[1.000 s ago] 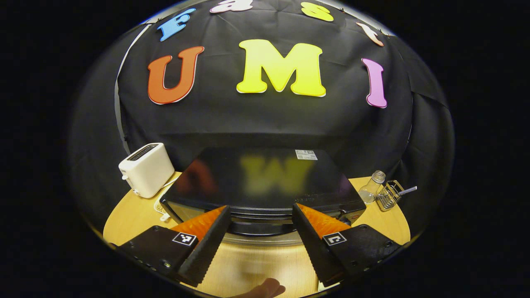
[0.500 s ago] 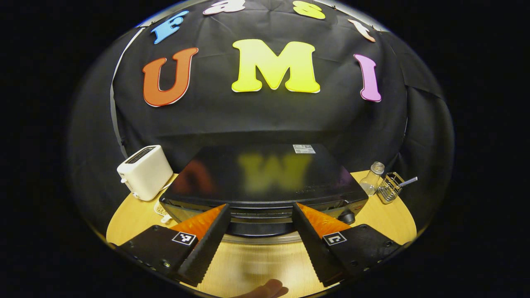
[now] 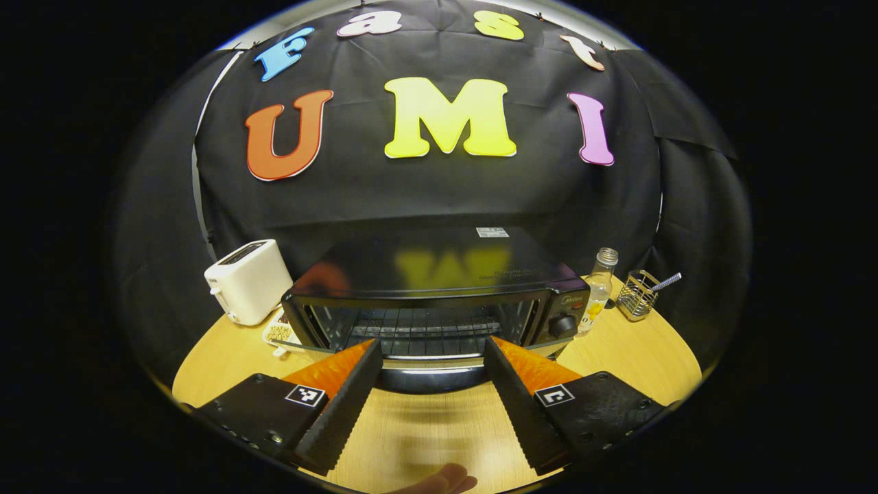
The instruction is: Open the electric oven with the left hand, put the food in, and close the electric oven.
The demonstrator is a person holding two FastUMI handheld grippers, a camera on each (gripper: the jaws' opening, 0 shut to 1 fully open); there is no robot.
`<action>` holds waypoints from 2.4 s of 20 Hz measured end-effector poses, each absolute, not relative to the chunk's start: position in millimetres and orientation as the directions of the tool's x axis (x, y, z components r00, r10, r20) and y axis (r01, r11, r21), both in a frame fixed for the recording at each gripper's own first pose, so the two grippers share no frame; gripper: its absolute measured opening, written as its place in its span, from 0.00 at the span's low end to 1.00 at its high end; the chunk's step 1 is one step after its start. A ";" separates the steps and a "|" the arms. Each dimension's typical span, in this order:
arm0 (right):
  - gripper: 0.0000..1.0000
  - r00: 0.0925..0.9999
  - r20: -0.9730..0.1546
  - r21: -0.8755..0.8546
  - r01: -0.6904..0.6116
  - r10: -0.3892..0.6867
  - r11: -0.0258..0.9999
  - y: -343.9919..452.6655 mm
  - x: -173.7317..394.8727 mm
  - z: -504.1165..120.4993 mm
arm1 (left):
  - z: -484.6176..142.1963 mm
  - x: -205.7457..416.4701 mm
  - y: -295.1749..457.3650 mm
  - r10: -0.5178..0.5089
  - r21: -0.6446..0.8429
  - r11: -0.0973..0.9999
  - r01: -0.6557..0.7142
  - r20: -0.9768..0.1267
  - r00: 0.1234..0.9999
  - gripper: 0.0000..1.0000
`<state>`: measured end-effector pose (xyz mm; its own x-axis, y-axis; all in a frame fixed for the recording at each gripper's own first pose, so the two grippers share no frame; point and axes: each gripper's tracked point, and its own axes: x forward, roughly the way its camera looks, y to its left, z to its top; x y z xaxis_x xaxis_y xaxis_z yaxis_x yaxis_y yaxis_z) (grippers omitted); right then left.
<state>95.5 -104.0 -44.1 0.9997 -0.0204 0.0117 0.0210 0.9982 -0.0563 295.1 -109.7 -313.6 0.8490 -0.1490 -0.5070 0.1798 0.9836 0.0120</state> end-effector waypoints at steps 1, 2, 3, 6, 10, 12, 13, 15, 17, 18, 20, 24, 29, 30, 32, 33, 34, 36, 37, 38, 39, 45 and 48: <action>1.00 1.000 0.006 -0.052 0.019 -0.019 0.998 -102.9 96.8 -46.3 | -315.0 290.2 -109.1 -0.152 0.015 0.983 0.184 -0.501 0.852 0.95; 1.00 1.000 -0.003 -0.050 0.019 -0.019 0.999 -102.5 98.6 -48.5 | -317.3 285.6 -108.1 -0.155 0.018 0.982 0.188 -0.495 0.855 0.95; 1.00 1.000 -0.011 -0.045 0.019 -0.020 0.999 -102.2 99.5 -52.0 | -318.5 282.4 -107.8 -0.160 0.017 0.981 0.193 -0.487 0.859 0.95; 0.99 1.000 -0.028 -0.034 0.010 -0.011 0.999 -99.1 101.2 -57.7 | -325.8 266.2 -104.8 -0.165 0.016 0.980 0.196 -0.477 0.864 0.95; 1.00 1.000 -0.019 -0.040 0.014 -0.015 0.999 -97.3 101.9 -58.6 | -343.5 242.9 -102.1 -0.164 0.015 0.981 0.195 -0.484 0.859 0.95; 0.99 1.000 -0.022 -0.040 0.008 -0.009 0.999 -93.3 100.3 -63.8 | -354.0 229.3 -100.4 -0.163 0.019 0.980 0.198 -0.499 0.851 0.95; 0.99 1.000 -0.027 -0.040 0.005 -0.006 0.999 -92.7 99.6 -66.7 | -360.3 223.6 -100.2 -0.162 0.018 0.980 0.199 -0.508 0.846 0.96; 0.99 0.999 -0.043 -0.043 0.003 -0.005 0.999 -90.4 100.9 -73.0 | -370.8 214.1 -98.2 -0.161 0.015 0.980 0.198 -0.524 0.837 0.95; 1.00 0.998 -0.058 -0.043 -0.003 0.000 0.999 -87.0 101.6 -79.0 | -386.4 203.2 -96.7 -0.158 0.014 0.980 0.199 -0.554 0.817 0.95; 1.00 0.998 -0.065 -0.044 -0.007 0.004 0.999 -85.2 102.1 -81.6 | -395.0 197.6 -95.5 -0.157 0.017 0.979 0.202 -0.567 0.809 0.95; 1.00 0.997 -0.078 -0.056 -0.017 0.012 0.998 -81.9 103.2 -85.4 | -408.8 190.0 -93.9 -0.155 0.025 0.978 0.207 -0.579 0.800 0.95; 0.99 0.993 -0.115 -0.069 -0.022 0.014 0.997 -81.3 104.8 -92.6 | -439.8 178.2 -91.2 -0.149 -0.012 0.983 0.184 -0.639 0.755 0.96; 1.00 0.977 -0.214 -0.060 -0.040 0.026 0.997 -77.1 110.7 -119.0 | -425.3 178.9 -86.1 -0.143 0.001 0.984 0.179 -0.598 0.788 0.96; 1.00 0.970 -0.243 -0.058 -0.047 0.031 0.997 -75.7 112.7 -126.5 | -417.1 176.0 -84.9 -0.139 0.001 0.985 0.173 -0.589 0.796 0.96; 1.00 0.957 -0.289 -0.070 -0.049 0.026 0.996 -76.2 118.6 -140.6 | -391.0 173.5 -86.3 -0.146 -0.003 0.985 0.171 -0.539 0.830 0.97; 0.99 0.950 -0.312 -0.084 -0.047 0.019 0.995 -77.2 121.9 -148.0 | -375.1 170.9 -86.7 -0.154 -0.005 0.984 0.176 -0.511 0.845 0.96; 1.00 0.944 -0.331 -0.094 -0.049 0.015 0.994 -77.1 125.9 -154.4 | -355.0 167.7 -89.6 -0.158 -0.005 0.984 0.178 -0.480 0.863 0.96; 1.00 0.927 -0.376 -0.105 -0.055 0.012 0.993 -74.9 132.9 -169.7 | -316.2 162.9 -88.9 -0.148 0.017 0.985 0.171 -0.414 0.898 0.96; 1.00 0.914 -0.405 -0.102 -0.061 0.014 0.993 -73.4 136.8 -180.4 | -296.5 162.4 -86.2 -0.132 0.039 0.987 0.158 -0.373 0.918 0.96; 0.99 0.898 -0.439 -0.092 -0.076 0.028 0.993 -69.3 139.0 -192.9 | -278.1 161.0 -82.8 -0.113 0.058 0.988 0.140 -0.334 0.936 0.96; 1.00 0.880 -0.473 -0.075 -0.087 0.042 0.993 -63.4 142.2 -207.1 | -261.2 157.6 -80.2 -0.098 0.076 0.989 0.126 -0.299 0.949 0.96; 1.00 0.709 -0.699 -0.033 -0.162 0.093 0.986 -36.6 161.4 -323.9 | -191.2 128.6 -84.9 -0.097 0.079 0.991 0.110 -0.157 0.983 0.96; 1.00 0.626 -0.771 0.006 -0.182 0.121 0.983 -20.3 169.6 -370.2 | -170.9 116.9 -79.3 -0.085 0.054 0.994 0.092 -0.131 0.988 0.96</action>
